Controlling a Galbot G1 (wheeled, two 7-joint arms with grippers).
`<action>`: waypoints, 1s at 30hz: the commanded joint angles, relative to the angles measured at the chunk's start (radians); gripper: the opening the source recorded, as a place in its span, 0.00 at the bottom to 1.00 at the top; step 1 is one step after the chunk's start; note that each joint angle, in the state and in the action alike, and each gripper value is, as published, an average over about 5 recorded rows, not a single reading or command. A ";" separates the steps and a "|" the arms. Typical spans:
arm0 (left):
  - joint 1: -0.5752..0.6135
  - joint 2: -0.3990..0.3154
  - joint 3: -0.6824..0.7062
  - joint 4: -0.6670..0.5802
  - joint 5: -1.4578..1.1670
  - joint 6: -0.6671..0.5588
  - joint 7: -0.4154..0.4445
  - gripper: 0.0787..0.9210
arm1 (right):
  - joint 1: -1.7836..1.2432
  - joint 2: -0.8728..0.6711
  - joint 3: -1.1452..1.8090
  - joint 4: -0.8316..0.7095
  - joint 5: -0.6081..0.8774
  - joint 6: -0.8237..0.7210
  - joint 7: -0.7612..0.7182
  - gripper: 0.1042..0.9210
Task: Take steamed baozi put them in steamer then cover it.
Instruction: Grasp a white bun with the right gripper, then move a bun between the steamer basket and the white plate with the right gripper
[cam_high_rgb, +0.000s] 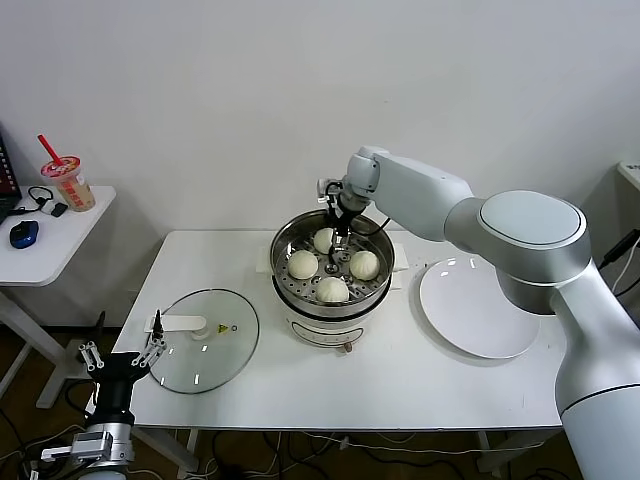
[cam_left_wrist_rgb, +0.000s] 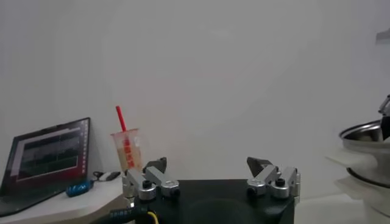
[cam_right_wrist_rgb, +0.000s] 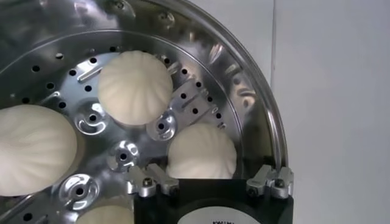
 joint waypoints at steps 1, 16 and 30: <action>0.001 0.000 0.000 0.001 0.002 -0.001 0.000 0.88 | -0.005 0.001 0.011 -0.005 -0.007 0.000 -0.004 0.72; 0.005 -0.002 0.005 0.009 0.021 -0.009 0.000 0.88 | 0.048 -0.078 0.009 0.134 0.022 -0.030 0.009 0.68; 0.010 -0.005 0.018 0.015 0.034 -0.013 -0.001 0.88 | 0.226 -0.257 -0.054 0.414 0.153 -0.065 0.047 0.68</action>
